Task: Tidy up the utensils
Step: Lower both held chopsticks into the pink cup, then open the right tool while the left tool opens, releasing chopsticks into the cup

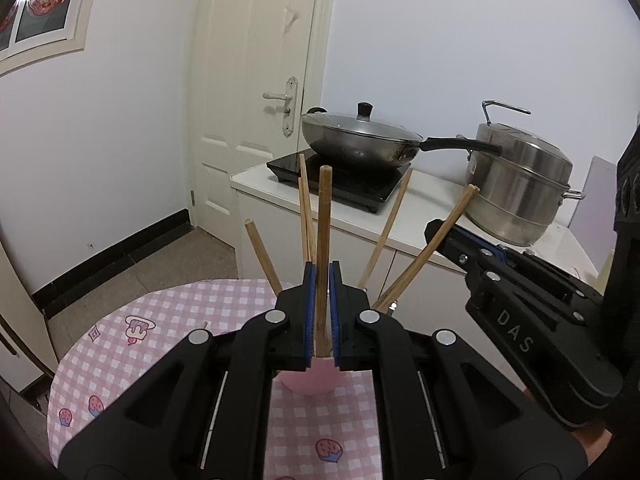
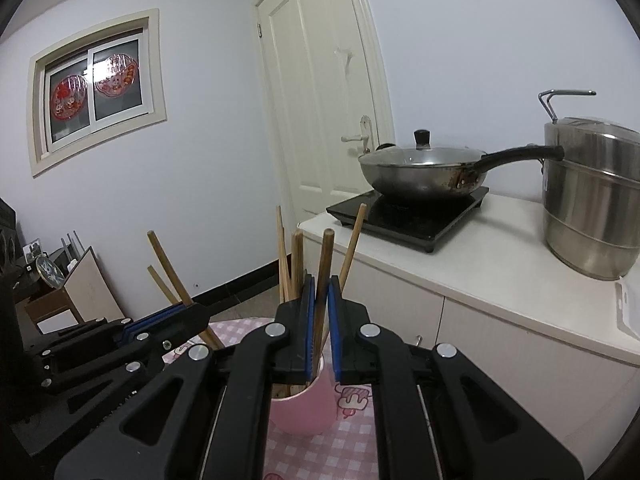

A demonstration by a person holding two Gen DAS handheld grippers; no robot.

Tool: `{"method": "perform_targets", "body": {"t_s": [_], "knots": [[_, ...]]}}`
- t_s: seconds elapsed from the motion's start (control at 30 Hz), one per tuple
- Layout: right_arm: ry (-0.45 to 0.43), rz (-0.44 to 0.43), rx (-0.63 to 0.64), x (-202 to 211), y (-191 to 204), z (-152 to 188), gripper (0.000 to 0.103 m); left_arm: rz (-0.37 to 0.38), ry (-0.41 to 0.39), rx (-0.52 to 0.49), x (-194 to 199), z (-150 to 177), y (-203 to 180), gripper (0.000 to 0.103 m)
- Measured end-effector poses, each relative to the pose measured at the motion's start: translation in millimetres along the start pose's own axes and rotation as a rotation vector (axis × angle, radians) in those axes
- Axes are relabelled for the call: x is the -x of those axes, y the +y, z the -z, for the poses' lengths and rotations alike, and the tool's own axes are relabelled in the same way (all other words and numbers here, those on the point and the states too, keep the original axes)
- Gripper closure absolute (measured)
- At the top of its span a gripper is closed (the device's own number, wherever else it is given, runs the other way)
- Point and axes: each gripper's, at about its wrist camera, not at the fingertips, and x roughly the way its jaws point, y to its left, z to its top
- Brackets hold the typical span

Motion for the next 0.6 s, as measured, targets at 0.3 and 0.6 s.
{"method": "perform_targets", "body": {"t_s": [0.3, 0.6], "knots": [[0.000, 0.004, -0.012, 17.3, 2.7, -1.8, 0.083, 0.028, 0.020, 0.003, 12.7, -1.9, -2.4, 0.096], [-0.020, 0.002, 0.002, 46.9, 16.0, -0.3, 0.079, 0.040, 0.003, 0.001, 40.4, -4.1, -6.4, 0.096]]}}
